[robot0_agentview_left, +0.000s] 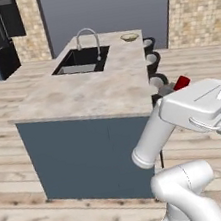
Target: There is a bowl on the dining counter. Grab a lemon wedge from the fridge and place it in the bowl. Then get the liquor bottle and glass cup from the cabinet and place them next to the bowl.
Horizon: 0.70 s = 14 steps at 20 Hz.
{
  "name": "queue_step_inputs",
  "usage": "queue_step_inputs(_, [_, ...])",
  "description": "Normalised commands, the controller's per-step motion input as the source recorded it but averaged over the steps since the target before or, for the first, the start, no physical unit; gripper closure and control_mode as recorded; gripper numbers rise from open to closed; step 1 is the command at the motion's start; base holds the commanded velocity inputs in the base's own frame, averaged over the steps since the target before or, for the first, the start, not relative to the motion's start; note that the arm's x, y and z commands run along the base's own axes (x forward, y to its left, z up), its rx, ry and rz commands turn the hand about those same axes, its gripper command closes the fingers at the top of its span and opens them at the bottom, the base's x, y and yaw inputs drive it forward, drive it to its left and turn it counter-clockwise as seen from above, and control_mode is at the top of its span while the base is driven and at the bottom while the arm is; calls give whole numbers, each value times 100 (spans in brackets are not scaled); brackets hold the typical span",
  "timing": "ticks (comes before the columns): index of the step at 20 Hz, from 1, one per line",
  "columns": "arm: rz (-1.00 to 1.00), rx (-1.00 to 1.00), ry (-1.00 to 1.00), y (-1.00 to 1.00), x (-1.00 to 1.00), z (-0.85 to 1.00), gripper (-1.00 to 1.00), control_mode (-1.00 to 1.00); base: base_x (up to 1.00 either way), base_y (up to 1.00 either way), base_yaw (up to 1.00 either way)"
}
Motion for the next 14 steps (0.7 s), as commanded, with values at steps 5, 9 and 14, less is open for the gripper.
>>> queue_step_inputs(5, [0,0,0,0,0,0,100,100,16,-94,6])
queue_step_inputs(9, [0,0,0,0,0,0,100,100,14,-79,7])
queue_step_inputs(14, [0,0,0,0,0,0,100,100,13,-70,8])
